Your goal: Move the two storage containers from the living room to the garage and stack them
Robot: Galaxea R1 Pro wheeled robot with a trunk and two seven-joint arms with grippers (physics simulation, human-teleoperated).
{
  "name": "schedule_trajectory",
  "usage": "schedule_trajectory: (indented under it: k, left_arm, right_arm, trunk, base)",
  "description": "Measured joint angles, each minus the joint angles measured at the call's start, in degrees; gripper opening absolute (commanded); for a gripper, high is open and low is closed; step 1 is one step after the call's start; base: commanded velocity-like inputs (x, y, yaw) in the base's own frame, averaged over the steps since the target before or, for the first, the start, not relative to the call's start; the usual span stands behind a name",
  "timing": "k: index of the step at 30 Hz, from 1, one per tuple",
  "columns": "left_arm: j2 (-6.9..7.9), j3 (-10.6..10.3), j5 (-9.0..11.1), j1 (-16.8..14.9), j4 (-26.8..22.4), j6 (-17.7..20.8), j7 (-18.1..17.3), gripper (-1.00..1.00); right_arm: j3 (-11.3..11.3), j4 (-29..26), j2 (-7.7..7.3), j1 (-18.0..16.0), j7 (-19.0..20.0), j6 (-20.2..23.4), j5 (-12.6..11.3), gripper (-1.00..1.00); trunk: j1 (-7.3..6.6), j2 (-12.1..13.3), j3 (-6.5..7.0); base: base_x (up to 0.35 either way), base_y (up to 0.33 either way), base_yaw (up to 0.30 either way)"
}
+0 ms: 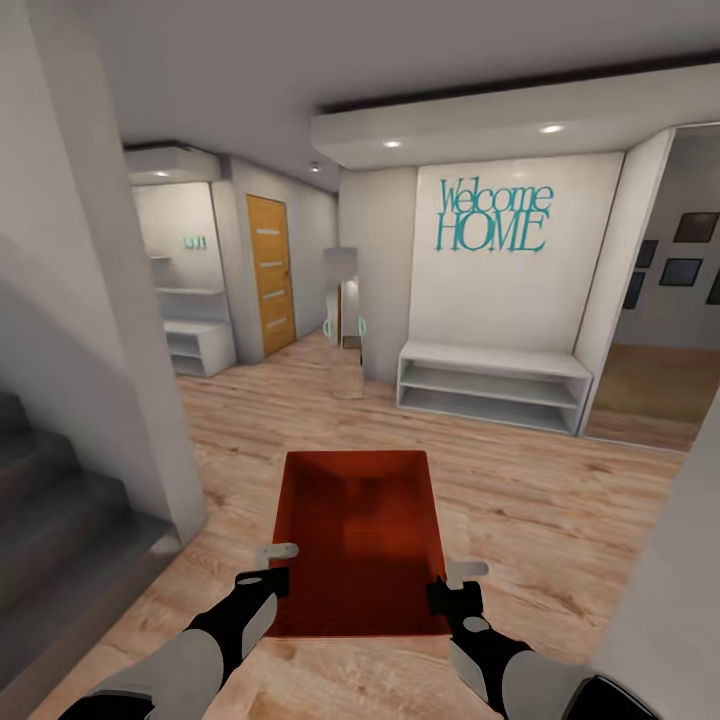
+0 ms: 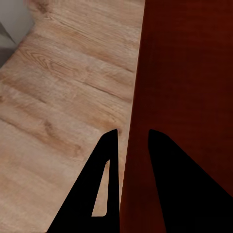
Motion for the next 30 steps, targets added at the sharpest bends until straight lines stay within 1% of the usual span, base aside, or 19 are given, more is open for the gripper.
schedule_trajectory:
  k: [30]
  left_arm:
    - [0.01,0.0,0.0,0.0,0.0,0.0,0.0,-1.00]
  right_arm:
    - [0.0,0.0,0.01,0.0,0.0,0.0,0.0,-1.00]
  trunk:
    - [0.00,0.0,0.00]
  base:
    - [0.322,0.000,0.000]
